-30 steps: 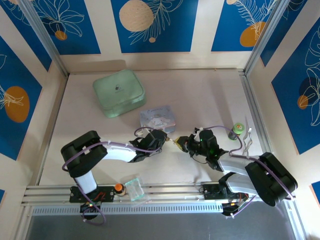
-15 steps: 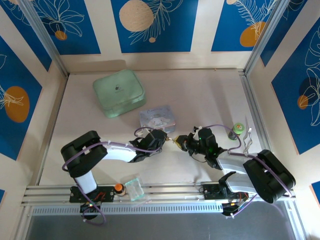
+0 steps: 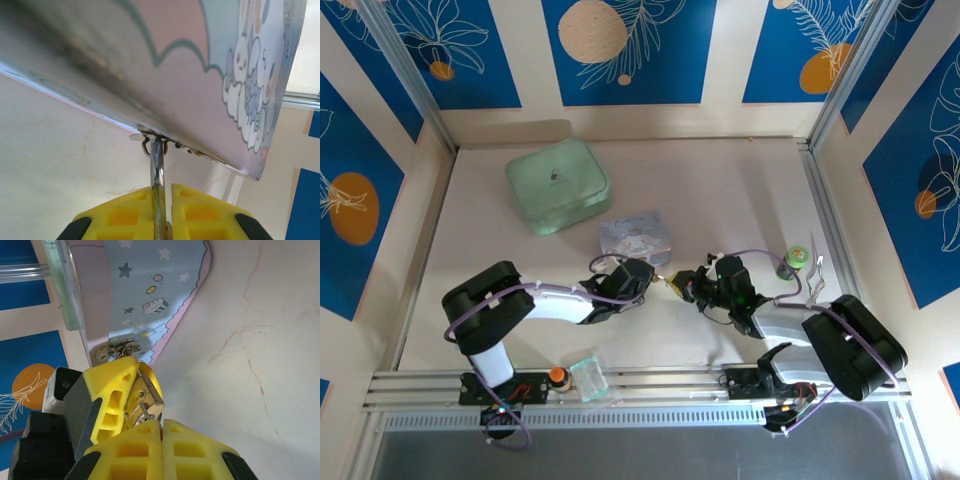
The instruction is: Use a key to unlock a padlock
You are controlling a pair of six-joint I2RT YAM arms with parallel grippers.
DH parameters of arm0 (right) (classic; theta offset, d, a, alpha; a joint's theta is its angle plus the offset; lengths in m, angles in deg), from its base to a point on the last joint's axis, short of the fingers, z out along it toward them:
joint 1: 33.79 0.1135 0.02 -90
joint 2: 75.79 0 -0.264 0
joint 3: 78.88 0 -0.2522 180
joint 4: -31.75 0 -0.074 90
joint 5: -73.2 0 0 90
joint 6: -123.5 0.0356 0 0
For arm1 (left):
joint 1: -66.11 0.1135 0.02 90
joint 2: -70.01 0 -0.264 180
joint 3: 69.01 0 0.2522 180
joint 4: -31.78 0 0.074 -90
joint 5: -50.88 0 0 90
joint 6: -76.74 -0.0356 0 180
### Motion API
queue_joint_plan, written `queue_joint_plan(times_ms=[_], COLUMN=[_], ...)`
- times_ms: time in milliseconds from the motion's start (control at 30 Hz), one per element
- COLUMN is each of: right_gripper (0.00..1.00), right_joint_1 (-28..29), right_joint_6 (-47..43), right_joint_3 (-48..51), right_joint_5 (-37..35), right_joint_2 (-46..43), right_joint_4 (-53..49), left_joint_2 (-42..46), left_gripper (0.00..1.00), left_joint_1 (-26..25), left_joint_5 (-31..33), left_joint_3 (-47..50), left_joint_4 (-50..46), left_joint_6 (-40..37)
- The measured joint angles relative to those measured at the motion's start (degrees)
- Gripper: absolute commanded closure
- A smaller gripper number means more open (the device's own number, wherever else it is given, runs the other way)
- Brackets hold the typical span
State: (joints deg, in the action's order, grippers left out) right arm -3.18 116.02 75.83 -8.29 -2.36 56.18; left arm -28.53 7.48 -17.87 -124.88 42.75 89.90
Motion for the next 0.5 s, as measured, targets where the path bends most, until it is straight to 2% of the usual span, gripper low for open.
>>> queue_joint_plan(times_ms=[500], right_gripper=[1.00], right_joint_1=[0.0], right_joint_6=[0.1], right_joint_3=[1.5], right_joint_5=[-0.2], right_joint_2=[-3.1], right_joint_4=[-1.6], left_joint_2=[0.0], left_gripper=[1.00], left_joint_1=[0.0], left_joint_5=[0.0], left_joint_3=[-0.2], left_joint_4=[-0.4], left_joint_6=[0.1])
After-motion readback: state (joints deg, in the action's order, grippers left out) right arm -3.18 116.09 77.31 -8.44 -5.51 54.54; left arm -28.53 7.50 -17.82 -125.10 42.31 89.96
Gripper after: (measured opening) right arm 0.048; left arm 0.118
